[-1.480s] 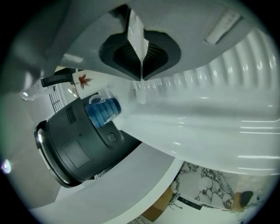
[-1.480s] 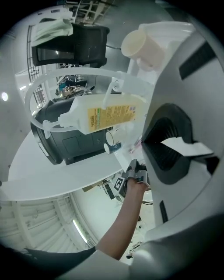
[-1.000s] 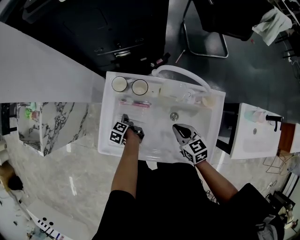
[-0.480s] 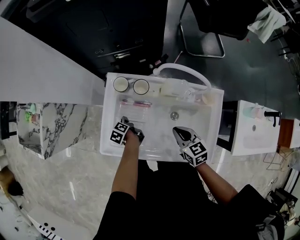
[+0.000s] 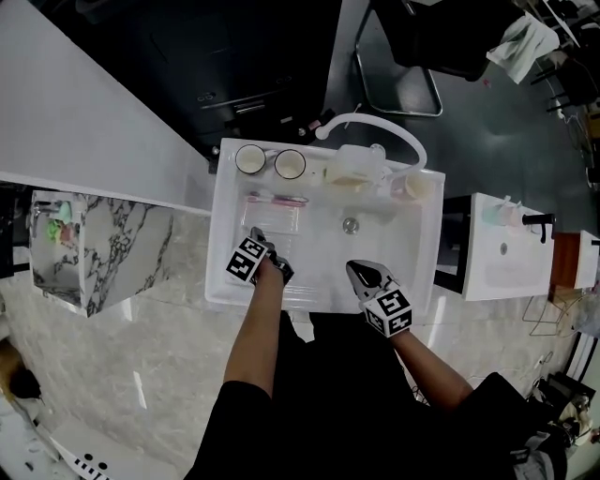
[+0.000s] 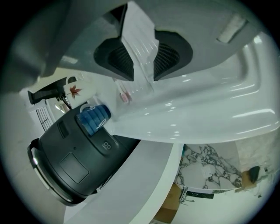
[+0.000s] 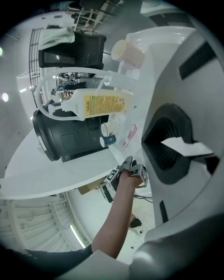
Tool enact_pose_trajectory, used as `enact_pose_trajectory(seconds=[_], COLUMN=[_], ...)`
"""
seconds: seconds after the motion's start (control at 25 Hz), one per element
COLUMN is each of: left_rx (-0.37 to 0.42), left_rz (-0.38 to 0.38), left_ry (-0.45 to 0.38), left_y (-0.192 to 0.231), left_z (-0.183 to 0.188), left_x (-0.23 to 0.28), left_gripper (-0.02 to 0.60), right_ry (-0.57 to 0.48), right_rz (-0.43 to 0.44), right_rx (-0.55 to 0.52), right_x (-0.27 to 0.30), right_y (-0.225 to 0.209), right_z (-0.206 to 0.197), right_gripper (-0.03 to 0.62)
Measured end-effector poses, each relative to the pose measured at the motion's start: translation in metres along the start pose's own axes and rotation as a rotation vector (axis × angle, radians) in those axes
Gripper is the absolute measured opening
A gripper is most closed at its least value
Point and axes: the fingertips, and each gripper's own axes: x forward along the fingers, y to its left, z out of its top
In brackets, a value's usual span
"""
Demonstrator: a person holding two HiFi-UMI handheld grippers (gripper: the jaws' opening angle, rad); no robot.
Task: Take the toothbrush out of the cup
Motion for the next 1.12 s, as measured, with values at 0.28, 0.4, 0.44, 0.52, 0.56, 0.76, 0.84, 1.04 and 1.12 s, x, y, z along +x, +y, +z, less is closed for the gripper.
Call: enact_pose_trajectory(seconds=[0.28,0.4,0.44,0.52,0.56,0.76,0.84,1.04,1.12], left_rx=[0.181,0.325,0.376,0.458,0.498,0.783,0.887,0.941,0.929], left_rz=[-0.106,-0.208,-0.246,-0.317,-0.355,-0.601,-0.679,-0.781,-0.803], left_ry=[0.024,0.013,0.008,-0.002,-0.014,-0.085,-0.105,-0.154,-0.182], left_y=[0.002,-0.009,-0.013,-0.018,-0.020,-0.044,-0.050,-0.054,-0.055], left_z=[0.002,0.014,0.018,0.025,0.029,0.046,0.045,0.045,0.041], left_x=[-0.046,-0.081,-0.094,-0.125,-0.142,-0.237,-0.270,-0.329,-0.351], left_gripper=[0.129,0.127,0.127,0.129,0.127,0.127,0.127,0.098,0.057], right_ry=[-0.051,-0.090,-0.104,-0.128,-0.139,-0.195,-0.217,-0.228,-0.238], right_rz=[-0.075,-0.108,-0.120,-0.146,-0.159,-0.246,-0.289,-0.370,-0.382], right_rx=[0.055,0.082,0.087,0.092,0.092,0.101,0.113,0.096,0.080], right_x=[-0.006,-0.014,-0.018,-0.028,-0.034,-0.064,-0.080,-0.117,-0.133], right_y=[0.016,0.029,0.033,0.043,0.048,0.073,0.081,0.103,0.108], right_z=[0.005,0.015,0.019,0.025,0.028,0.042,0.045,0.044,0.043], right_gripper=[0.002,0.002,0.002,0.002,0.002,0.000,0.002,0.002,0.001])
